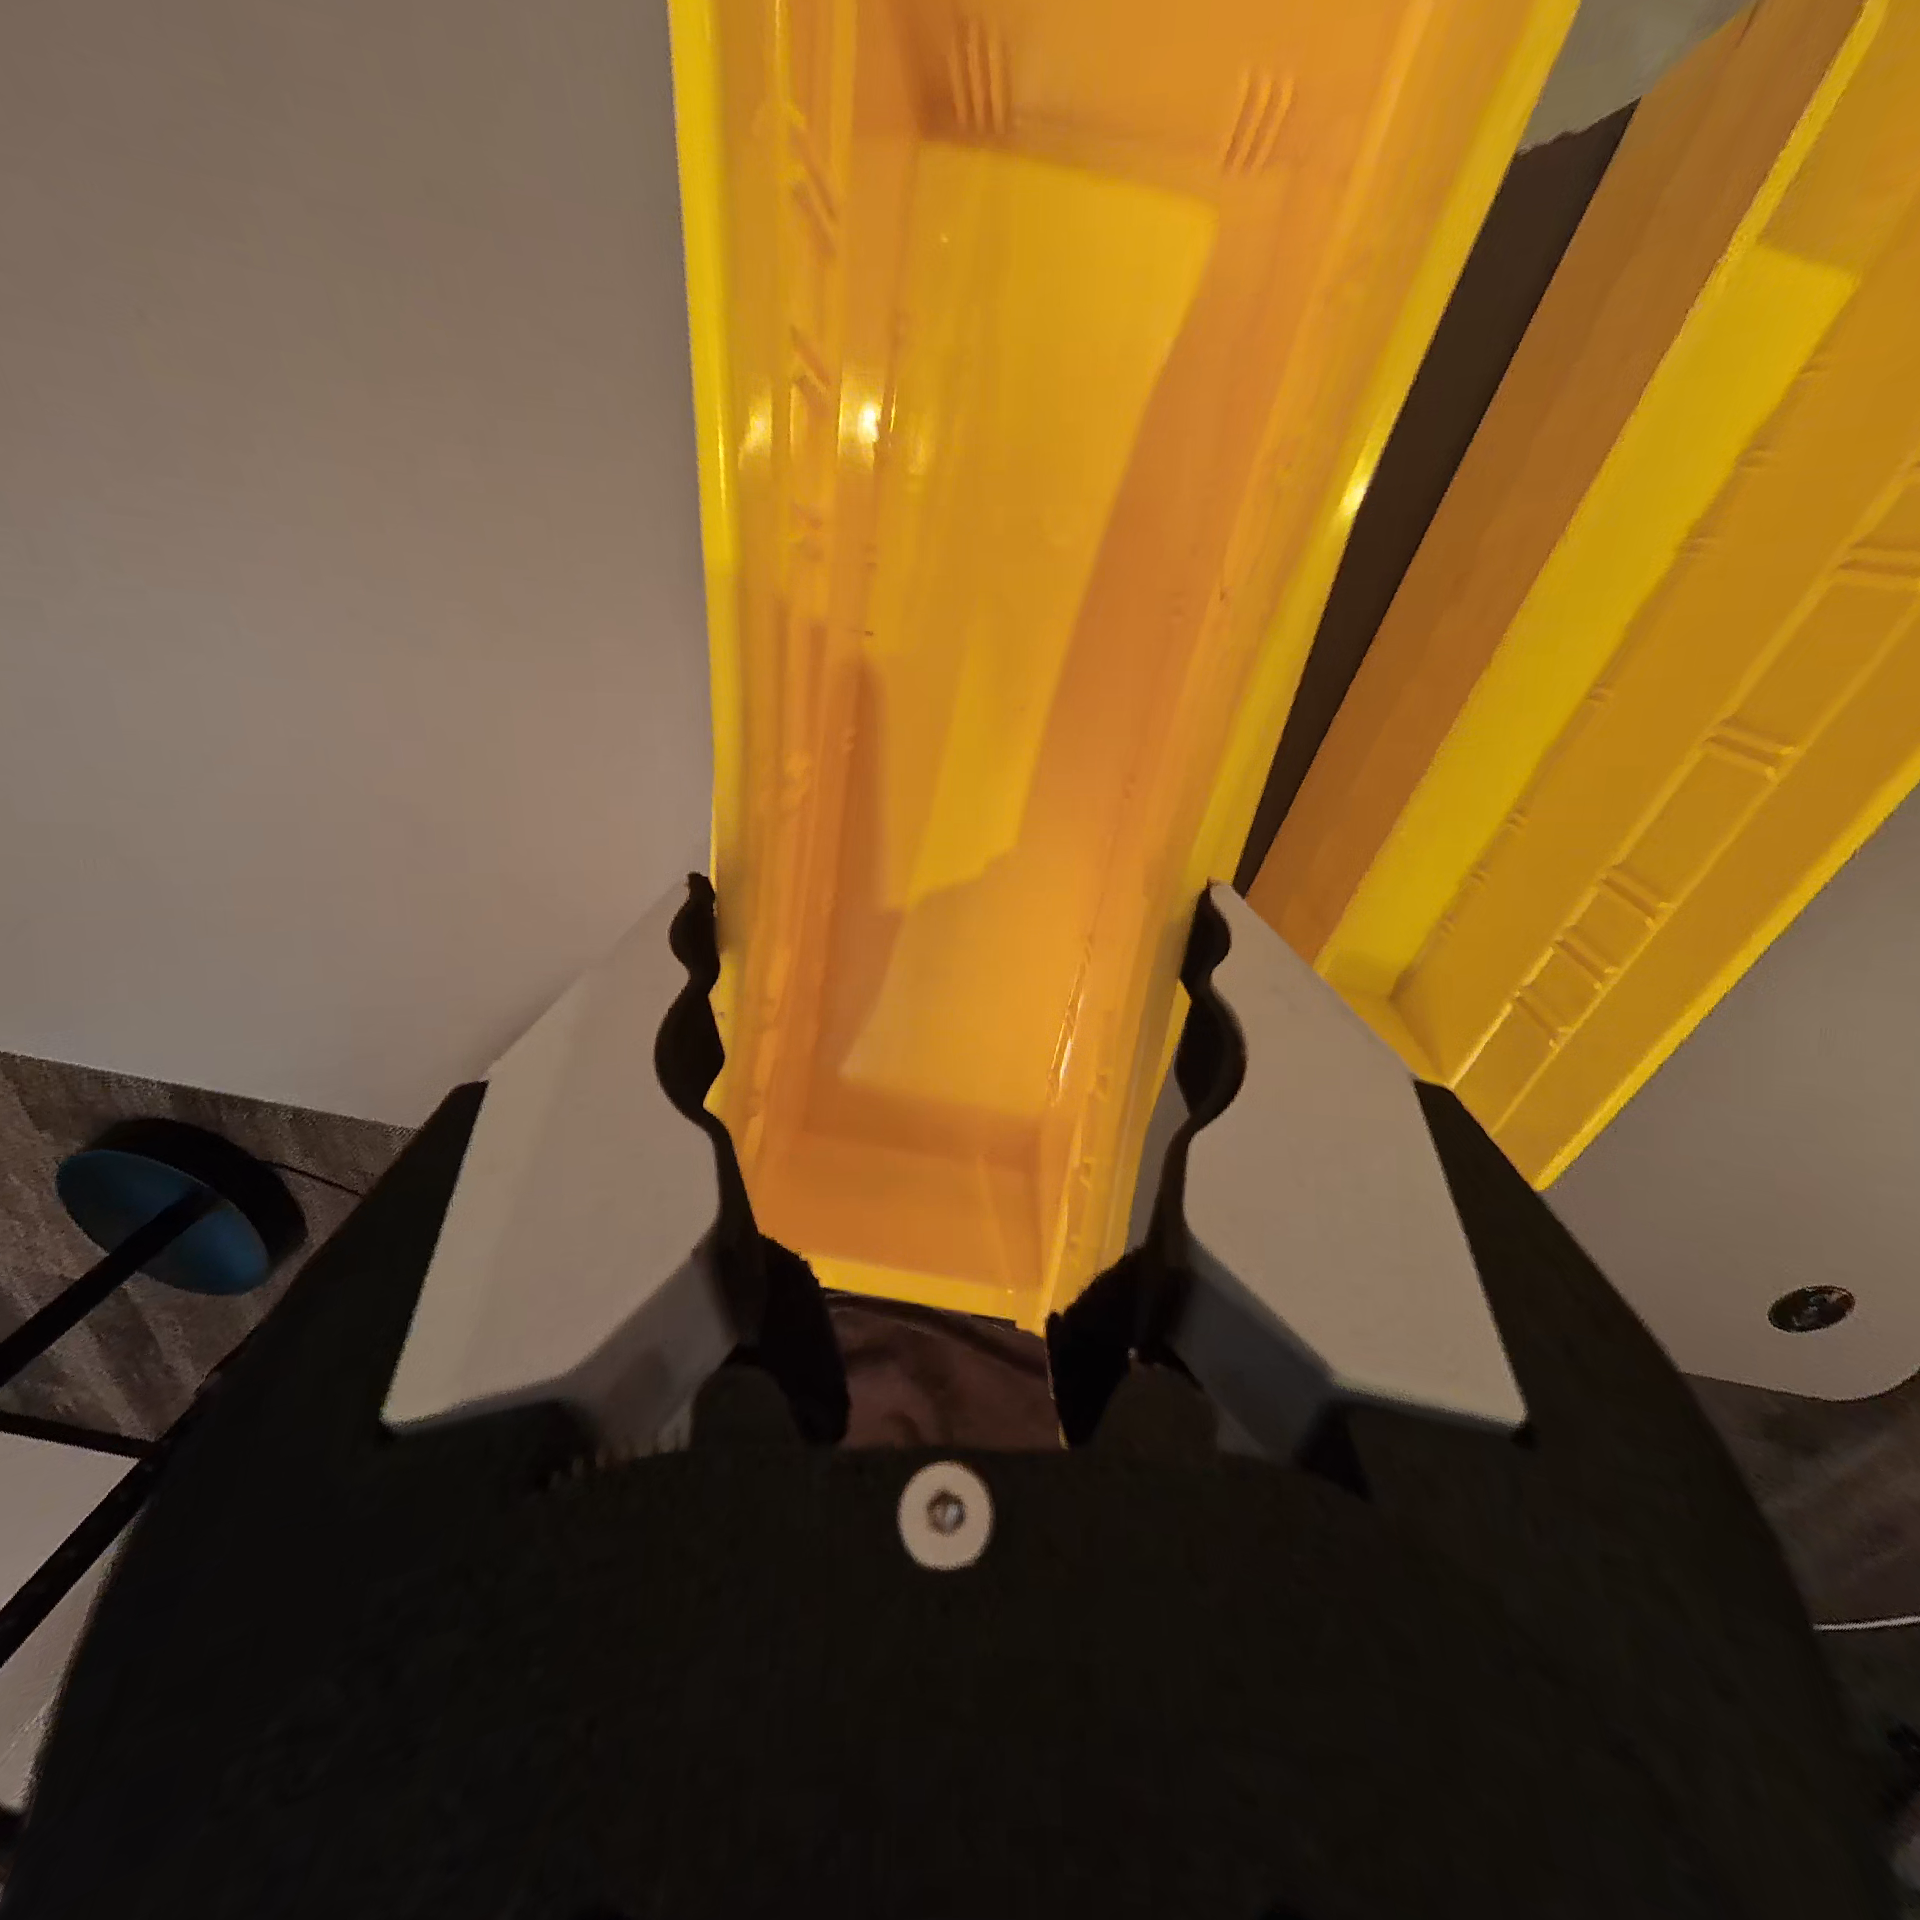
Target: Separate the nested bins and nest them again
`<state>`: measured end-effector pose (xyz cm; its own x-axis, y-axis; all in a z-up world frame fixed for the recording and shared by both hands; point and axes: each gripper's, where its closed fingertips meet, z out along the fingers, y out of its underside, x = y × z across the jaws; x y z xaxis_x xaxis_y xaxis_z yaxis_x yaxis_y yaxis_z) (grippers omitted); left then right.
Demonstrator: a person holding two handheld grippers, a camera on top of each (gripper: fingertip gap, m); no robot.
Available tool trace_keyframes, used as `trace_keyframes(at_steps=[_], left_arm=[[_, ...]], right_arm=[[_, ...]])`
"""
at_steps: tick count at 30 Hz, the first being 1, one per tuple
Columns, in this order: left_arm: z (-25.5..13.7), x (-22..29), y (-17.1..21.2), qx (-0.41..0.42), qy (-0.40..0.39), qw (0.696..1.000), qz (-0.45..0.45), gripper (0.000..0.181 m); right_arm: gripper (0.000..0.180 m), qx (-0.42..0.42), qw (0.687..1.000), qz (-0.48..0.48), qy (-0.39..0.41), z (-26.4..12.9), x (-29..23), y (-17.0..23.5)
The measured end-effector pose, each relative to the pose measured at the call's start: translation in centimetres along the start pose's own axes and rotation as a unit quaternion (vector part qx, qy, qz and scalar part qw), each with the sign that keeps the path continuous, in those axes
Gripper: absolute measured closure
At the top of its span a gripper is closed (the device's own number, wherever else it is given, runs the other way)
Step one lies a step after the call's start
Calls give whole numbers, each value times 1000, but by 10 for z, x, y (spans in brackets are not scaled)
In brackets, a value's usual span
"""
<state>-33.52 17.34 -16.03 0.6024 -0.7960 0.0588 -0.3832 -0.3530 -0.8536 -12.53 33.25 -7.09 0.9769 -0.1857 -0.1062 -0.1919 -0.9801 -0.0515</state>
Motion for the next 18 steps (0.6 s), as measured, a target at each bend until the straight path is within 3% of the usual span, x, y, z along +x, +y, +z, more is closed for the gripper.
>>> trace_keyframes(at_steps=[18], left_arm=[[2, 2, 2, -7, 5, 1000, 1, 125]], right_arm=[[85, 20, 1000, 19, -1, 9, 0, -3]])
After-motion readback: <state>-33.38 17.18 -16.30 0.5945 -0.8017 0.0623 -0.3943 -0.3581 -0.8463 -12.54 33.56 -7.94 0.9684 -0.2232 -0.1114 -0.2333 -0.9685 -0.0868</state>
